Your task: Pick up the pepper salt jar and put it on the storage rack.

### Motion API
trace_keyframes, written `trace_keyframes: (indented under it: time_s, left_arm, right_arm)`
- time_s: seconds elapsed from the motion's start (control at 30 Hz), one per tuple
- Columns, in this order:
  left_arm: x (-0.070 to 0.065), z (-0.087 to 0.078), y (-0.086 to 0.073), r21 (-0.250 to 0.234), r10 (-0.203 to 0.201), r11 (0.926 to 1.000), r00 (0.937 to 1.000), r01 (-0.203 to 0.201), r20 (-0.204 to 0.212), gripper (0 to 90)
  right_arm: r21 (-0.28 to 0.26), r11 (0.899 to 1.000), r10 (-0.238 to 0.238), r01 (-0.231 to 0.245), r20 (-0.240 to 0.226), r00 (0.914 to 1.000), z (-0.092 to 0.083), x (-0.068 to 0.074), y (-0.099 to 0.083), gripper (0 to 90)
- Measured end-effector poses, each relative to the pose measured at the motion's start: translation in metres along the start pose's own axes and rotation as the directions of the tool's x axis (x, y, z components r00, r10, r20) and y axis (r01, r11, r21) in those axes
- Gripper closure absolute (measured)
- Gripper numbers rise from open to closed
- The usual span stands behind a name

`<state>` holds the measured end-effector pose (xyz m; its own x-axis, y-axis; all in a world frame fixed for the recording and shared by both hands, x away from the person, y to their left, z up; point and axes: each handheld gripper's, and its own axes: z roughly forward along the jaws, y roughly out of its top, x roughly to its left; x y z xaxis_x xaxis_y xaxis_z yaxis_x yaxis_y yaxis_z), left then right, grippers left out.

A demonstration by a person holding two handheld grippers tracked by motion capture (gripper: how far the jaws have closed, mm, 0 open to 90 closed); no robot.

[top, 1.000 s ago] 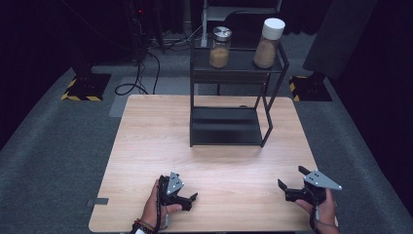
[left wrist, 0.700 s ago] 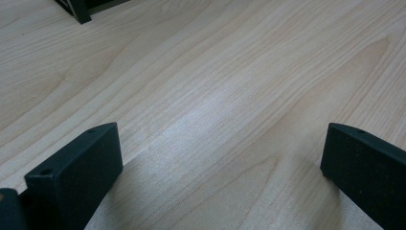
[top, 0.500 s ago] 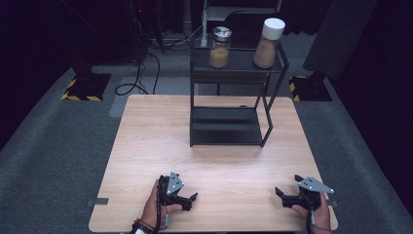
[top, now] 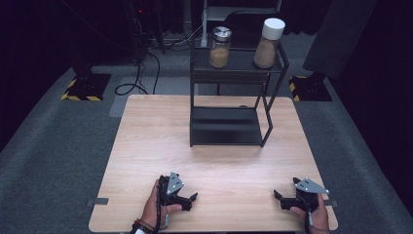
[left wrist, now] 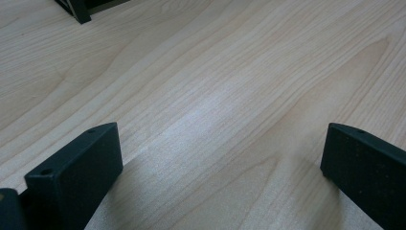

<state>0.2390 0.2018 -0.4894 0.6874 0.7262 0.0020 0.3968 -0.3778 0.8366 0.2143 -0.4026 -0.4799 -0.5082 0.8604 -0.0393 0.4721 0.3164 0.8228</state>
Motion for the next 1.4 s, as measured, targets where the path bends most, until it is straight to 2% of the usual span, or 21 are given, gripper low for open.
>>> trace_keyframes:
  time_s: [0.13, 1.4]
  left_arm:
    - [-0.0001, 0.0, 0.0, 0.0, 0.0, 1.0, 1.0, 0.0, 0.0, 0.4]
    - [-0.0004, 0.0003, 0.0003, 0.0, -0.001, 1.0, 1.0, 0.001, -0.004, 0.4]
  right_arm:
    - [-0.004, 1.0, 0.026, -0.026, 0.001, 0.9997, 0.002, -0.002, -0.0015, 1.0]
    - [-0.004, 1.0, 0.025, -0.025, -0.001, 0.9997, 0.0023, -0.0021, -0.0015, 0.8]
